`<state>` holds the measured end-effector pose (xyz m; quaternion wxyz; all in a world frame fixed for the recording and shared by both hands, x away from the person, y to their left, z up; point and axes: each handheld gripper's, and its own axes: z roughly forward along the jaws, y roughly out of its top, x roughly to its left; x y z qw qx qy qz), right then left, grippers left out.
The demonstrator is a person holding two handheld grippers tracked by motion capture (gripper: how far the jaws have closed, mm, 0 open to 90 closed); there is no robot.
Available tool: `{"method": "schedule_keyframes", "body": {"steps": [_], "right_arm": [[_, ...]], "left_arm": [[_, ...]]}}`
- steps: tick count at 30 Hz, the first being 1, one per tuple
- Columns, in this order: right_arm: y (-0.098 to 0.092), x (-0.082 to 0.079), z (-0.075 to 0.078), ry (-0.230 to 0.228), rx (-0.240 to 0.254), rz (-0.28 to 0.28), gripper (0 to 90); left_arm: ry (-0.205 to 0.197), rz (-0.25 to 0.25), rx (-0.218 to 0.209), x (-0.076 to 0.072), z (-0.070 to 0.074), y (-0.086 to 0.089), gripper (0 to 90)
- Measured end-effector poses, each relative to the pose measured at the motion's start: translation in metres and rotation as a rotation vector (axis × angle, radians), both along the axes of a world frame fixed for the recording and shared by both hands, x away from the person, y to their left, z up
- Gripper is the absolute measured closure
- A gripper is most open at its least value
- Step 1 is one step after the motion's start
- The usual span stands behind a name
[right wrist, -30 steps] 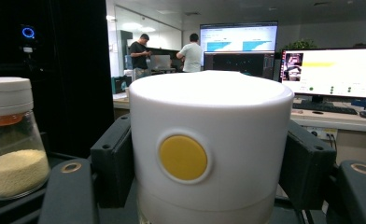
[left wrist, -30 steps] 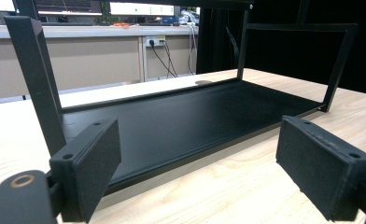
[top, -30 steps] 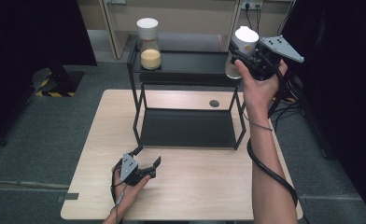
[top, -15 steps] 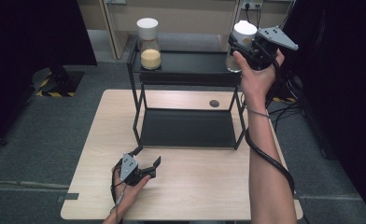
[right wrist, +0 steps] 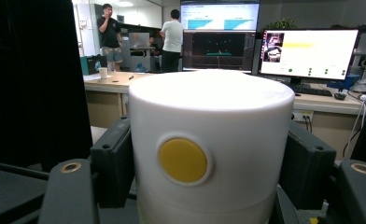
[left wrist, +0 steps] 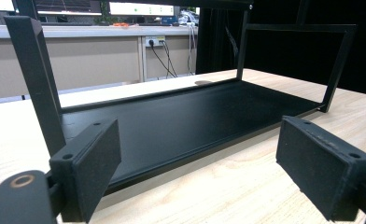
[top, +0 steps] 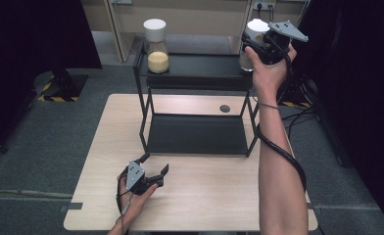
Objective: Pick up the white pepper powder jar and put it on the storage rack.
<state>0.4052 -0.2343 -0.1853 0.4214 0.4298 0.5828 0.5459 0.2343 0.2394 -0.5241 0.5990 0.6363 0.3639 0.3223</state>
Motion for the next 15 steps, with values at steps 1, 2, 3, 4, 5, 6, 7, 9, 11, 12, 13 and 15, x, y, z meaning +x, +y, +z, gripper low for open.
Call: {"method": "schedule_keyframes", "body": {"steps": [1, 2, 3, 4, 5, 6, 7, 9, 11, 12, 13, 15], "right_arm": [[0.0005, 0.0008, 0.0006, 0.001, -0.003, -0.002, 30.8], [0.0013, 0.0012, 0.0012, 0.001, -0.008, -0.005, 30.8], [0.0015, 0.0017, 0.0013, 0.001, -0.011, -0.006, 30.8], [0.0015, 0.0025, 0.0012, 0.001, -0.010, -0.006, 30.8], [0.0015, 0.0031, 0.0014, 0.004, -0.010, -0.006, 30.8], [0.0016, 0.0038, 0.0006, 0.004, -0.009, -0.007, 30.8], [0.0019, 0.0047, 0.0005, 0.008, -0.012, -0.010, 30.8], [0.0032, 0.0058, 0.0001, 0.015, -0.020, -0.020, 30.8], [0.0027, 0.0066, -0.0011, 0.012, -0.023, -0.020, 30.8], [0.0018, 0.0073, -0.0010, 0.015, -0.022, -0.014, 30.7], [0.0016, 0.0078, -0.0012, 0.018, -0.022, -0.013, 30.7], [0.0025, 0.0085, -0.0020, 0.021, -0.025, -0.018, 30.8]], "left_arm": [[-0.001, -0.001, 0.004, 0.0001, 0.0002, -0.0001, 13.4], [-0.003, -0.003, 0.006, 0.0001, 0.0001, -0.0002, 13.3], [-0.004, -0.002, 0.006, 0.0000, 0.0000, -0.0004, 13.4], [-0.005, -0.002, 0.006, -0.0001, -0.0002, -0.0005, 13.4], [-0.005, -0.001, 0.005, -0.0002, -0.0002, -0.0005, 13.3], [-0.006, -0.001, 0.004, -0.0003, -0.0004, -0.0005, 13.3], [-0.005, -0.002, 0.004, -0.0003, -0.0004, -0.0003, 13.3], [-0.004, -0.001, 0.003, -0.0002, -0.0003, -0.0001, 13.3], [-0.003, -0.002, 0.004, -0.0001, -0.0001, -0.0002, 13.3], [-0.003, -0.002, 0.005, -0.0001, 0.0000, -0.0003, 13.3], [-0.003, -0.002, 0.006, 0.0000, 0.0000, -0.0003, 13.3], [-0.005, -0.002, 0.005, -0.0002, -0.0002, -0.0004, 13.3]]}}
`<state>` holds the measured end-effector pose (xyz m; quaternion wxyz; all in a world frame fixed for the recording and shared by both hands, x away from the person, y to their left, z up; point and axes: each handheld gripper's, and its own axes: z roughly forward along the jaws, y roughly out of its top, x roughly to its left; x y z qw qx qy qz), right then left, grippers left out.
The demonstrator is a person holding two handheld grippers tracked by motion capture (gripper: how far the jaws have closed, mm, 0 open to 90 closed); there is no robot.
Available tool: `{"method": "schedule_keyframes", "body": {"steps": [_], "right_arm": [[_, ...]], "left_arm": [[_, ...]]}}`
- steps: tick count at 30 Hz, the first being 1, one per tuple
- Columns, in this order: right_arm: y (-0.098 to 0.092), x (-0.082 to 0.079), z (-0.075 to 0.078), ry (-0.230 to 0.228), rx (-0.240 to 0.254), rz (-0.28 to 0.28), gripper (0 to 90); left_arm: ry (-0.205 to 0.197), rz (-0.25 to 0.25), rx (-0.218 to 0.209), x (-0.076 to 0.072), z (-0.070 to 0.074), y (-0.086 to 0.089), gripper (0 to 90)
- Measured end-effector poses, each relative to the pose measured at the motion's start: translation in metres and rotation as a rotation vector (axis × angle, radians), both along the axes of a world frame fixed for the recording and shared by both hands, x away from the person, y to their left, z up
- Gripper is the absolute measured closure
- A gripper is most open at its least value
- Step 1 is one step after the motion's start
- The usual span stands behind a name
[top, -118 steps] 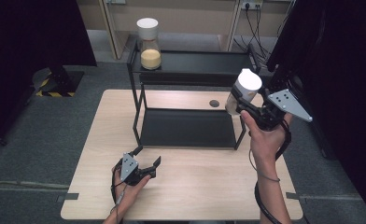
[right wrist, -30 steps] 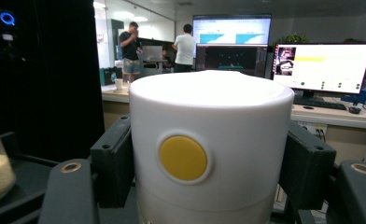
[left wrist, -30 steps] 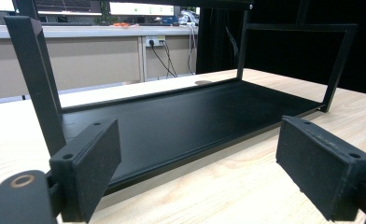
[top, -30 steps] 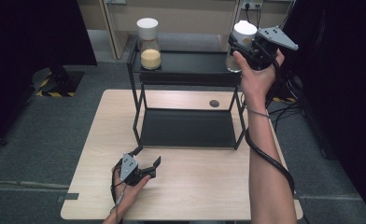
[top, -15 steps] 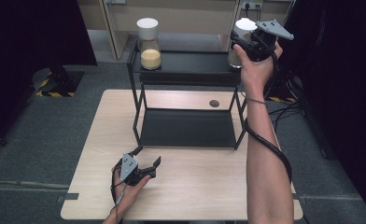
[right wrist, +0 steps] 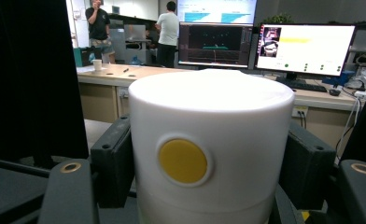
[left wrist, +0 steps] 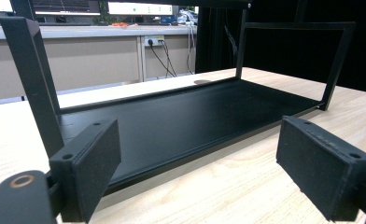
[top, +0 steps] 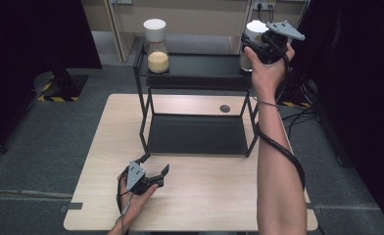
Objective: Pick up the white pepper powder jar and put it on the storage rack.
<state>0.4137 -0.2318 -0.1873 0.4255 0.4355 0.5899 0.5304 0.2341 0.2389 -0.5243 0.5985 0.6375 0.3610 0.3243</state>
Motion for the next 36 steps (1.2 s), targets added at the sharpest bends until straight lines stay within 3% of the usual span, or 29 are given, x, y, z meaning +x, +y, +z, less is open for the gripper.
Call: {"method": "schedule_keyframes", "body": {"steps": [9, 15, 20, 36], "right_arm": [[-0.002, 0.001, -0.005, -0.005, 0.014, 0.009, 30.4], [-0.006, -0.002, -0.004, 0.004, 0.041, 0.026, 17.6], [-0.009, -0.010, -0.007, 0.004, 0.051, 0.035, 12.1], [-0.013, -0.042, -0.023, -0.011, 0.052, 0.041, 10.6]], "left_arm": [[-0.001, 0.001, 0.000, 0.000, 0.000, 0.000, 13.2], [-0.006, 0.001, 0.000, -0.001, -0.001, 0.000, 13.2], [-0.006, 0.002, -0.001, -0.001, -0.001, 0.000, 13.2], [-0.010, 0.004, 0.001, -0.001, -0.001, -0.001, 13.2]]}}
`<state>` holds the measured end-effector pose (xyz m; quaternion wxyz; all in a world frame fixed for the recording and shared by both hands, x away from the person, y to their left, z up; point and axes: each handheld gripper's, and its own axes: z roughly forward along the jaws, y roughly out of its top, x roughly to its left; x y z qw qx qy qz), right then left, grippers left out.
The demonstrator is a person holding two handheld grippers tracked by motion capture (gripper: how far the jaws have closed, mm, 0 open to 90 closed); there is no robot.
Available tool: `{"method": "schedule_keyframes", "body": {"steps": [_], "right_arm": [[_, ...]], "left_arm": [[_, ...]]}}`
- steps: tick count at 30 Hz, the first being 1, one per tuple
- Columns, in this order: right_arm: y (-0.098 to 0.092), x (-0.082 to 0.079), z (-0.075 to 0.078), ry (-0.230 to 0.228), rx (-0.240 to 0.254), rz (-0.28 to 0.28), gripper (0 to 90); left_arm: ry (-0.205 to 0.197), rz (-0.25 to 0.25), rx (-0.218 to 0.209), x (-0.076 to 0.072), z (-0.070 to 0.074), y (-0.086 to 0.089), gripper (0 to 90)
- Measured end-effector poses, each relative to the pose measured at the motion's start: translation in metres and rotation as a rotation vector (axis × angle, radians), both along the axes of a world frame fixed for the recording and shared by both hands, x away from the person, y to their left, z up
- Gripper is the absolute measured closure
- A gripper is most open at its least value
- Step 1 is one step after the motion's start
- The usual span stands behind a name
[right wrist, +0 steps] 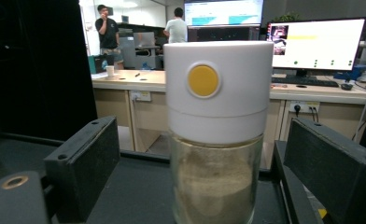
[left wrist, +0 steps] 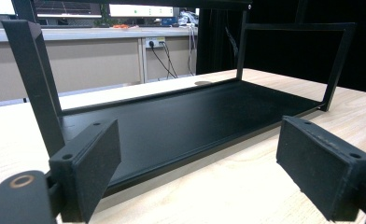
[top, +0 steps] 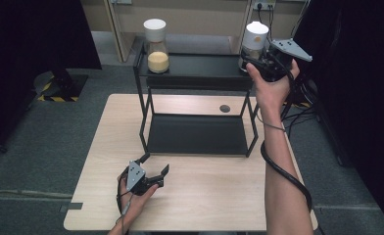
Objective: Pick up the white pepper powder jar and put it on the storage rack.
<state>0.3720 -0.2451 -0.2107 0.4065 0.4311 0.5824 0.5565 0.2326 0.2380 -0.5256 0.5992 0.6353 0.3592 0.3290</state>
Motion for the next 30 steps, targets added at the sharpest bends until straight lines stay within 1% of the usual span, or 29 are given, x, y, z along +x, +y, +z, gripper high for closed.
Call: {"method": "schedule_keyframes", "body": {"steps": [3, 6, 13, 16, 19, 25, 30], "right_arm": [[0.001, -0.005, -0.001, -0.005, -0.005, 0.004, 10.6], [0.001, -0.009, -0.003, 0.002, -0.004, 0.008, 10.6], [-0.001, -0.018, -0.013, 0.006, 0.002, 0.008, 10.6], [-0.002, -0.022, -0.017, 0.006, 0.008, 0.017, 10.6], [-0.003, -0.026, -0.020, 0.004, 0.003, 0.028, 10.6], [-0.006, -0.036, -0.030, -0.003, 0.017, 0.041, 10.6], [-0.008, -0.043, -0.038, -0.003, 0.005, 0.046, 10.6]], "left_arm": [[-0.001, 0.000, 0.001, 0.000, 0.000, 0.000, 13.2], [-0.001, 0.000, 0.001, 0.000, 0.000, 0.000, 13.2], [-0.003, 0.001, 0.002, -0.001, 0.000, 0.000, 13.1], [-0.003, 0.001, 0.004, 0.000, 0.000, -0.001, 13.1], [-0.003, 0.002, 0.004, -0.001, 0.000, -0.001, 13.1], [-0.004, 0.002, 0.007, -0.001, 0.000, -0.001, 13.0], [-0.006, 0.003, 0.005, -0.001, 0.000, -0.001, 13.0]]}}
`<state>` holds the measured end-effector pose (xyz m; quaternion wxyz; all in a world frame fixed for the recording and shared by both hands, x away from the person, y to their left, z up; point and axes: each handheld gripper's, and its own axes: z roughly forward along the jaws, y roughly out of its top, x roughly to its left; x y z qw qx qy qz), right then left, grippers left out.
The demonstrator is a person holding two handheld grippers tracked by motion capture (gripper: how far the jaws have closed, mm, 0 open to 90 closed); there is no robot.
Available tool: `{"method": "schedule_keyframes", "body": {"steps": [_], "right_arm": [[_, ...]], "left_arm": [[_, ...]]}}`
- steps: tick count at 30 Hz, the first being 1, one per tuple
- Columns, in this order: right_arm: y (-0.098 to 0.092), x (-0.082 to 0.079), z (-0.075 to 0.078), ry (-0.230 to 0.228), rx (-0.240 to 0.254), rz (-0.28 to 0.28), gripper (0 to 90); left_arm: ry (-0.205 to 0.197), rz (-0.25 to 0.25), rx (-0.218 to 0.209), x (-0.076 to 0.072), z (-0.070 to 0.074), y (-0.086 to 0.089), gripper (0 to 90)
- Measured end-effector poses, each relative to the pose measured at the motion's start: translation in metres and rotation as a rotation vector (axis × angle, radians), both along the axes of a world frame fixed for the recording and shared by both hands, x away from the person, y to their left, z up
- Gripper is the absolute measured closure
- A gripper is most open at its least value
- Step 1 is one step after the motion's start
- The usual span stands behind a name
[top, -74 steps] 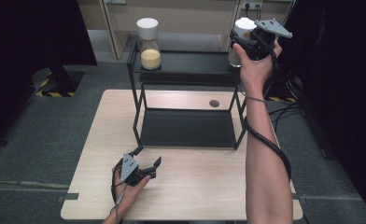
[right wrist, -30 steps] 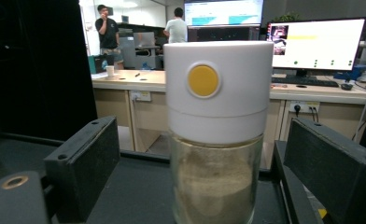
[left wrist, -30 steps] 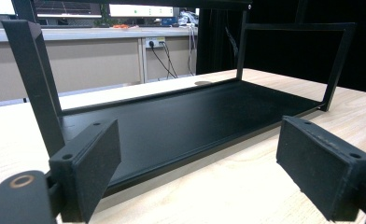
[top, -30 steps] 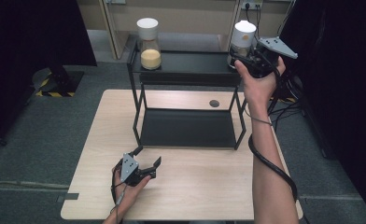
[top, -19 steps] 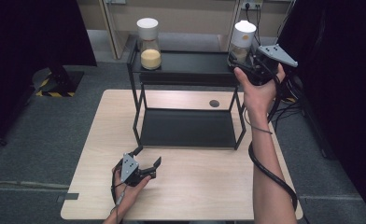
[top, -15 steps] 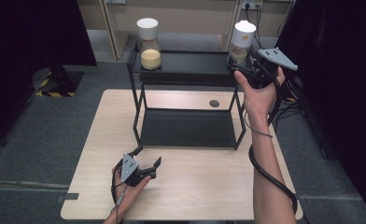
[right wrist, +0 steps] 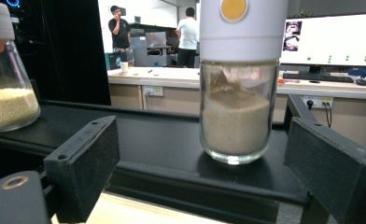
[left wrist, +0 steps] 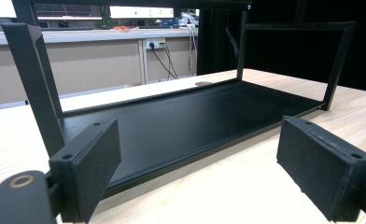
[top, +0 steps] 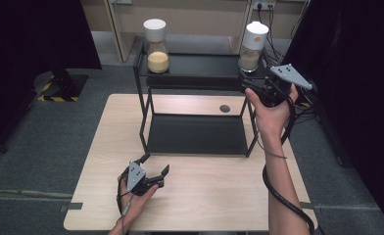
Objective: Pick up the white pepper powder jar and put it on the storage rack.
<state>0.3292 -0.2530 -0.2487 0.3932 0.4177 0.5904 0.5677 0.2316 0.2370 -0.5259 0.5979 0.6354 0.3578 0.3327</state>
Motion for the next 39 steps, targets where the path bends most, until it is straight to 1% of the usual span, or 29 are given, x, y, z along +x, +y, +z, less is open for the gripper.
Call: {"method": "schedule_keyframes", "body": {"steps": [9, 17, 20, 27, 34, 39], "right_arm": [[-0.006, -0.013, -0.017, 0.003, 0.001, 0.015, 10.6], [-0.008, -0.020, -0.030, 0.019, -0.008, 0.023, 10.5], [-0.008, -0.022, -0.037, 0.023, -0.009, 0.024, 10.5], [-0.009, -0.027, -0.050, 0.034, -0.010, 0.042, 10.5], [-0.011, -0.034, -0.062, 0.035, -0.011, 0.048, 10.6], [-0.012, -0.040, -0.072, 0.027, -0.012, 0.052, 10.5]], "left_arm": [[0.001, 0.000, 0.002, 0.000, 0.000, 0.000, 13.0], [0.000, 0.001, 0.003, 0.000, 0.000, -0.001, 12.9], [0.001, 0.001, 0.003, 0.000, 0.000, -0.001, 12.9], [0.002, 0.001, 0.005, 0.000, 0.001, -0.001, 12.9], [0.003, 0.002, 0.004, 0.000, 0.001, -0.001, 12.9], [0.003, 0.003, 0.005, 0.000, 0.001, -0.001, 12.9]]}}
